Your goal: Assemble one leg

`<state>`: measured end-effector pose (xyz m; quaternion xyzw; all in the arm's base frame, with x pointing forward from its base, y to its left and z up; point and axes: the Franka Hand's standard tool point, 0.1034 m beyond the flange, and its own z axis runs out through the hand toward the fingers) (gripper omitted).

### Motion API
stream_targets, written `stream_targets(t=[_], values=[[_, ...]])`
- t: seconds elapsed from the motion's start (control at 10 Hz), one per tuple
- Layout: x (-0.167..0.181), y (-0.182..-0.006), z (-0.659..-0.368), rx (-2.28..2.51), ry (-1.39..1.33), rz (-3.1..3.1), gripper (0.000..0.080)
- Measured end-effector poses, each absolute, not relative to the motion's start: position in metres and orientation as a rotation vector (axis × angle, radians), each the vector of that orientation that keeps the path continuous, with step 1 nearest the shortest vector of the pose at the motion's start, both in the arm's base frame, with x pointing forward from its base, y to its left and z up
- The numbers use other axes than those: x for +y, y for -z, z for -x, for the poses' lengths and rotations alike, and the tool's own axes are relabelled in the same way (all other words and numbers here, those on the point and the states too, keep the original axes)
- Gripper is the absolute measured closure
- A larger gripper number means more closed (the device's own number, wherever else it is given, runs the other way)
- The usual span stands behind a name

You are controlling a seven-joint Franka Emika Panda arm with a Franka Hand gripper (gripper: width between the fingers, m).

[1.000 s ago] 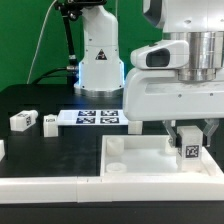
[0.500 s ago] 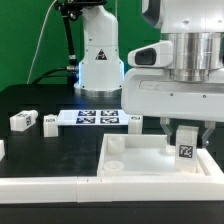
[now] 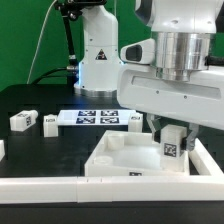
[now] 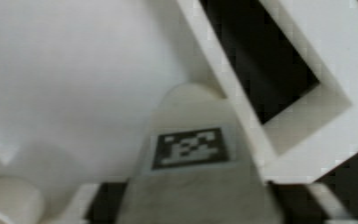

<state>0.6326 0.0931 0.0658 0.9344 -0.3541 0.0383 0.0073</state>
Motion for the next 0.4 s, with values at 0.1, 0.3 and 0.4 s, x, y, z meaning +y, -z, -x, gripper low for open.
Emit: stream_targets(t=[0.1,0.3,0.4], values=[[0.093,-0.0657,-0.6326,-1.108,-0.12,-2.922,0.0248],[0.093,-0.0656,-0.6326,-1.108,-0.119,-2.922,0.0175],[0.093,-0.0656,-0.6326,-1.108,-0.119,-2.922,0.0155]])
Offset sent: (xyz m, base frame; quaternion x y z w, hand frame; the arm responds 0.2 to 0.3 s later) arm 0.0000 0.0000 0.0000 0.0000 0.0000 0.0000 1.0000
